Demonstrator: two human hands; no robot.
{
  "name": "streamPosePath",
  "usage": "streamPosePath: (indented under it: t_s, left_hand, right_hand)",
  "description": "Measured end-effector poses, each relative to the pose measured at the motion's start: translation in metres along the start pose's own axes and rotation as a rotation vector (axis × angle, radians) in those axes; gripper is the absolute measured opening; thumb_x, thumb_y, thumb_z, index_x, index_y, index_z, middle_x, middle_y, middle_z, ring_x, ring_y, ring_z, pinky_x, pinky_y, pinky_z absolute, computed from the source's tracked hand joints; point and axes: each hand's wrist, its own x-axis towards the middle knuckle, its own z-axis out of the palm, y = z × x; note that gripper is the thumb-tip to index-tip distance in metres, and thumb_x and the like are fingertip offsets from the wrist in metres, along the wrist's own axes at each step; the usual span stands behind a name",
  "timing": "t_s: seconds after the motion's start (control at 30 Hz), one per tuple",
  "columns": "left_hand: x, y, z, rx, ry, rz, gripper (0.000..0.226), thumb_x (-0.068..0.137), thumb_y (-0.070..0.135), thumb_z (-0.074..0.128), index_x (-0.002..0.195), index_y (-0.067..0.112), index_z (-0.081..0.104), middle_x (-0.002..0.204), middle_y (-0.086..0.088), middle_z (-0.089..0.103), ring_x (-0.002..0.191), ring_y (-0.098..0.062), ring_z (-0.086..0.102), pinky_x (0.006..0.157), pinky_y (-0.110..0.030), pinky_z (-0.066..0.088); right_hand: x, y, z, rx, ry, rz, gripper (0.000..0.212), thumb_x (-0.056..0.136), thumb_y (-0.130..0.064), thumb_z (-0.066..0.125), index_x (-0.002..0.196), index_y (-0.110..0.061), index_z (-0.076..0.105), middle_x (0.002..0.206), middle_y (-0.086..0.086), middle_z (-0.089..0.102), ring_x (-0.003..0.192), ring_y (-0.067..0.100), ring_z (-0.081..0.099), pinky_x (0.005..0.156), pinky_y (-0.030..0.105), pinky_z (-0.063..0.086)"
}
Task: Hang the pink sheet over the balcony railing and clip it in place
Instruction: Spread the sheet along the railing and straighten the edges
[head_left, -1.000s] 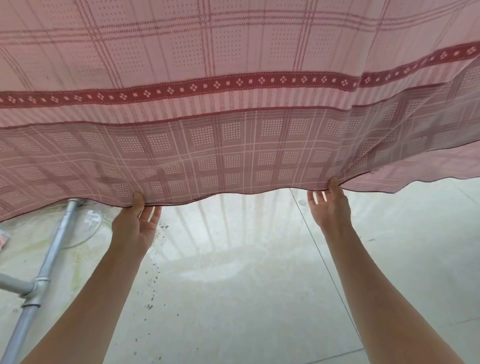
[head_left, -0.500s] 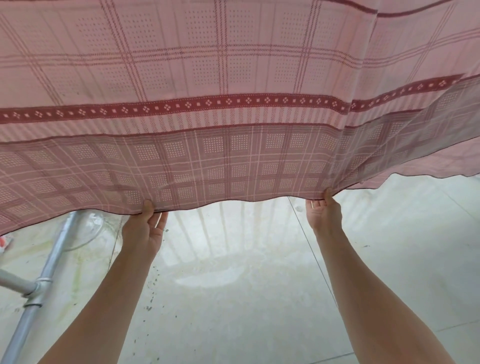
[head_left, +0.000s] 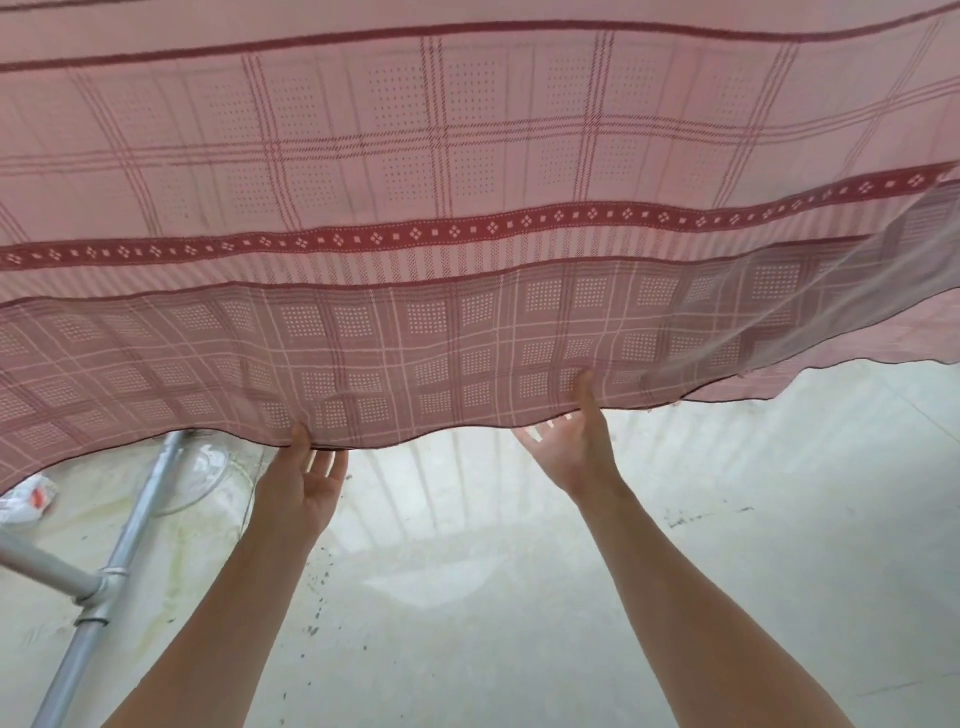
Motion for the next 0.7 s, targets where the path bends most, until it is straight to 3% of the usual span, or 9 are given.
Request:
streamPosePath:
  t_s: [0.07,0.2,0.27,0.37,0.47,0.6,0.7]
  left_hand:
    - [0.002,0.003,-0.002,0.015,0.006,0.008,0.007,0.093,0.013,0.053,0.095,0.015,0.060,0.092,0.005,0.064,0.087,-0.008,0.063,0.066,-0.027,0.053]
    - [0.003,0.003,-0.003,0.037,0.003,0.031,0.009,0.091,0.011,0.055,0.099,0.014,0.060,0.096,0.004,0.065,0.089,-0.009,0.065,0.064,-0.024,0.055]
    - [0.004,0.001,-0.004,0.063,-0.006,0.039,0.010,0.091,0.012,0.055,0.100,0.015,0.061,0.097,0.005,0.065,0.090,-0.008,0.065,0.065,-0.024,0.055]
    - [0.004,0.001,-0.007,0.091,-0.017,0.045,0.009,0.092,0.014,0.054,0.096,0.017,0.062,0.095,0.007,0.066,0.088,-0.006,0.065,0.067,-0.024,0.055]
    - [0.004,0.002,-0.010,0.099,-0.023,0.044,0.010,0.092,0.015,0.054,0.095,0.018,0.063,0.091,0.008,0.068,0.088,-0.005,0.065,0.069,-0.026,0.055]
    - [0.005,0.002,-0.012,0.089,-0.015,0.050,0.009,0.093,0.016,0.053,0.094,0.017,0.062,0.093,0.007,0.067,0.090,-0.006,0.064,0.069,-0.026,0.054]
    - [0.008,-0.001,-0.008,0.073,-0.005,0.047,0.008,0.094,0.017,0.052,0.094,0.018,0.059,0.096,0.007,0.064,0.088,-0.006,0.063,0.066,-0.024,0.054]
  right_hand:
    - [0.002,0.009,0.003,0.015,-0.091,0.030,0.064,0.079,-0.050,0.055,0.135,-0.023,0.043,0.137,0.005,0.051,0.123,0.025,0.049,0.090,0.045,0.045]
    - [0.004,0.016,0.005,0.087,-0.186,0.011,0.040,0.090,-0.033,0.054,0.123,-0.012,0.059,0.131,0.011,0.057,0.124,0.024,0.052,0.105,0.044,0.037]
    - [0.004,0.015,0.004,0.061,-0.187,0.018,0.040,0.088,-0.035,0.056,0.123,-0.016,0.058,0.130,0.008,0.058,0.121,0.022,0.054,0.099,0.042,0.043]
    - [0.005,0.014,0.003,0.049,-0.133,0.090,0.056,0.081,-0.041,0.058,0.132,-0.021,0.049,0.134,0.003,0.056,0.121,0.020,0.052,0.093,0.042,0.045]
    - [0.007,0.020,0.004,0.080,-0.154,0.082,0.049,0.092,-0.033,0.047,0.137,-0.015,0.044,0.124,0.001,0.062,0.118,0.016,0.057,0.089,0.038,0.049]
    - [0.004,0.029,-0.002,0.173,-0.146,0.057,0.026,0.082,-0.027,0.061,0.105,-0.019,0.071,0.110,0.000,0.068,0.112,0.018,0.061,0.087,0.040,0.050]
    - [-0.002,0.035,-0.012,0.200,-0.011,0.025,0.016,0.080,-0.024,0.066,0.094,-0.018,0.072,0.096,-0.004,0.071,0.100,0.015,0.064,0.081,0.036,0.049]
